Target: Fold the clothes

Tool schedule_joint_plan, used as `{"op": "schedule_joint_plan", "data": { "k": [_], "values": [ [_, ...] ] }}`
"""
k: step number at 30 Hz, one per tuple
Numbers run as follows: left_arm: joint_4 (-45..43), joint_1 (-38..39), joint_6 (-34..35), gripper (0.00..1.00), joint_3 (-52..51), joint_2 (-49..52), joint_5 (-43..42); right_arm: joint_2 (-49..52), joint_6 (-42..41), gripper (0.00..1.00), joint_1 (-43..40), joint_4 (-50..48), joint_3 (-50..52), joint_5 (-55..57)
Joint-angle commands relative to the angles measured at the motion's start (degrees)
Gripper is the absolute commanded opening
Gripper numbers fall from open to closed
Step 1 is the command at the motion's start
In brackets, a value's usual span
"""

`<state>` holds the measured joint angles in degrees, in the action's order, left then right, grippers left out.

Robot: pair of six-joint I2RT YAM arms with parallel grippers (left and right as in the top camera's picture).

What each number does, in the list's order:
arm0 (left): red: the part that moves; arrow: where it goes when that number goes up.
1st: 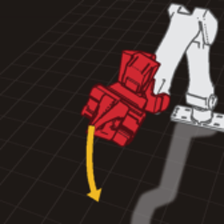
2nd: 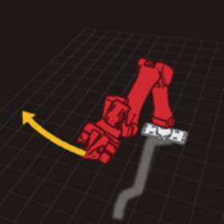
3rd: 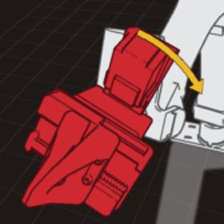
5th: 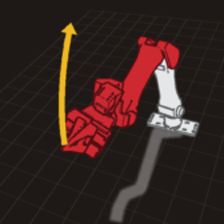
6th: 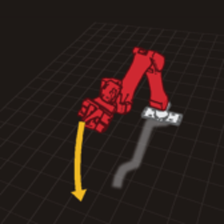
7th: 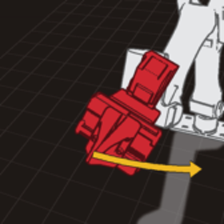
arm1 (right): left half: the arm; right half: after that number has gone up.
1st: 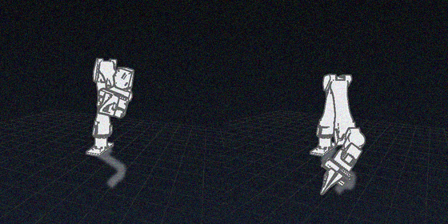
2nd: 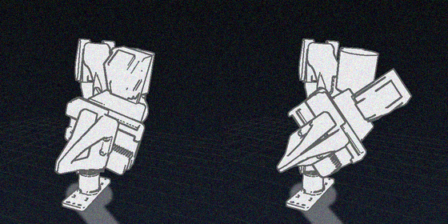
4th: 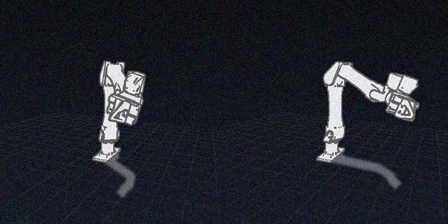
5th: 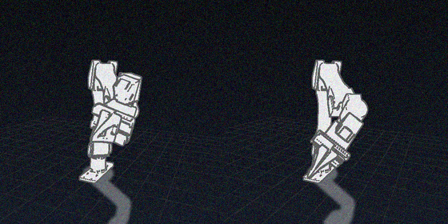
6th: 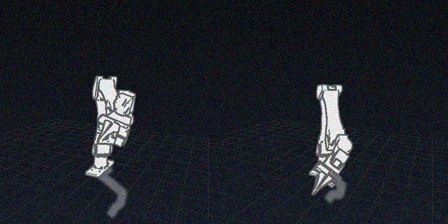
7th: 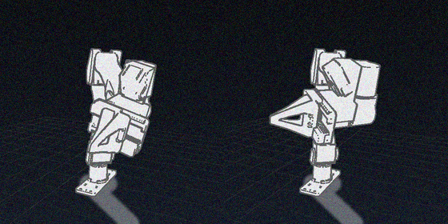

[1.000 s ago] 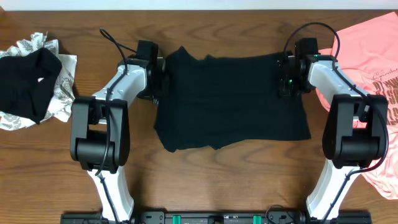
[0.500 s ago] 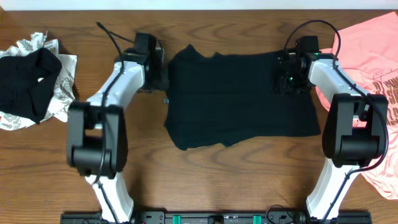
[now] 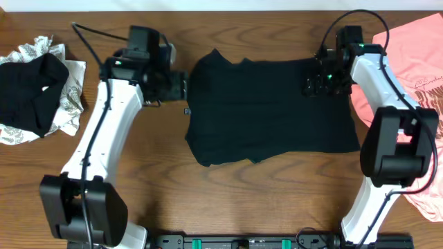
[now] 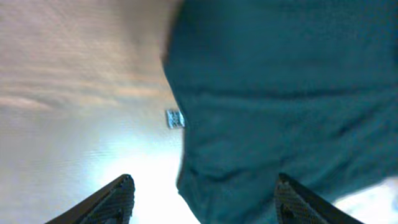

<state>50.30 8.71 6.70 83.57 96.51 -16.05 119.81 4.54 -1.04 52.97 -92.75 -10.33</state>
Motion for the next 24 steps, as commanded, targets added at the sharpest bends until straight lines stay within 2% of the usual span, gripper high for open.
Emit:
{"op": "schedule_joint_plan", "data": {
  "k": [1,4,9,13,19,24],
  "values": [
    [2.0,2.4,2.9,0.72,-3.1,0.9,-3.0,-4.7,-1.0,0.86,-0.2,2.9,-1.1,-0.2],
    [4.8,4.4,5.9,0.73,-3.8,0.9,-2.8,-5.8,-2.0,0.85,-1.4,8.2,-1.1,0.0],
    [9.0,6.6,10.7,0.82,-4.4,0.9,3.1,-5.8,-5.6,0.86,-4.5,15.4,-0.8,0.3],
    [9.0,6.8,13.8,0.83,-6.6,0.9,3.3,-5.9,-9.2,0.87,-6.9,17.6,-0.4,4.3],
    [9.0,7.0,13.8,0.83,-9.6,-0.5,3.2,-5.9,-10.1,0.89,-8.7,21.4,0.0,5.1],
    [4.1,7.0,14.5,0.83,-15.9,-5.1,3.3,-7.3,-15.5,0.90,-9.6,19.5,3.3,10.1]
  ]
}}
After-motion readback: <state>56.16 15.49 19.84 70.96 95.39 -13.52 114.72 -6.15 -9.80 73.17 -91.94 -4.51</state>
